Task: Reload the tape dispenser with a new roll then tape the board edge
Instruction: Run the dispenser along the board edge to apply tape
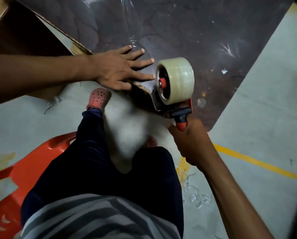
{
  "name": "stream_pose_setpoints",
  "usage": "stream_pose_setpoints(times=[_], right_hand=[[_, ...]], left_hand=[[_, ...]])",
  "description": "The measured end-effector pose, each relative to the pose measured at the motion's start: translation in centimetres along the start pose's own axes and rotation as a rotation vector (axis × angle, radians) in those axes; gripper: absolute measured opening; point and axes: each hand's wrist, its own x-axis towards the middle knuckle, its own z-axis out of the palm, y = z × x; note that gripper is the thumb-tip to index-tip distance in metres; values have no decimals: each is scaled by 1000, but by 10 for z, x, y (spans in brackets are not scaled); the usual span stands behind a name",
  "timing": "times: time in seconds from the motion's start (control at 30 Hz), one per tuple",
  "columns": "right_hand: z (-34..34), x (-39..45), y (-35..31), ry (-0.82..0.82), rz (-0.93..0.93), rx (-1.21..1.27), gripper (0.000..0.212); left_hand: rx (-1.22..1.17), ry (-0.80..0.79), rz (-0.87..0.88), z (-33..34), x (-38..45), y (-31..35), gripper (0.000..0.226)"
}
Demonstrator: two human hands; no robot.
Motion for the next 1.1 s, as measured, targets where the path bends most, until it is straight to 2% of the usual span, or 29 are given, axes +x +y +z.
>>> stream_pose_setpoints(times=[0.13,0.27,0.57,0.7,0.9,1.1], right_hand=[[-2,-23,20,-7,79,8,29],[-7,-53,34,-28,76,18,40],[-10,-92,70,-83,132,50,37],[-5,-93,69,-50,125,64,36],[7,-71,56,-71,290,90,40],[13,-59,41,-92,356,118,36]], left_hand=[[16,-32,24,3,8,21,76],[35,-73,23,3,6,33,83],[49,-84,34,6,2,55,92],[34,-89,38,7,4,56,92],[27,-117,28,3,3,57,87],[25,-134,30,0,2,54,88]])
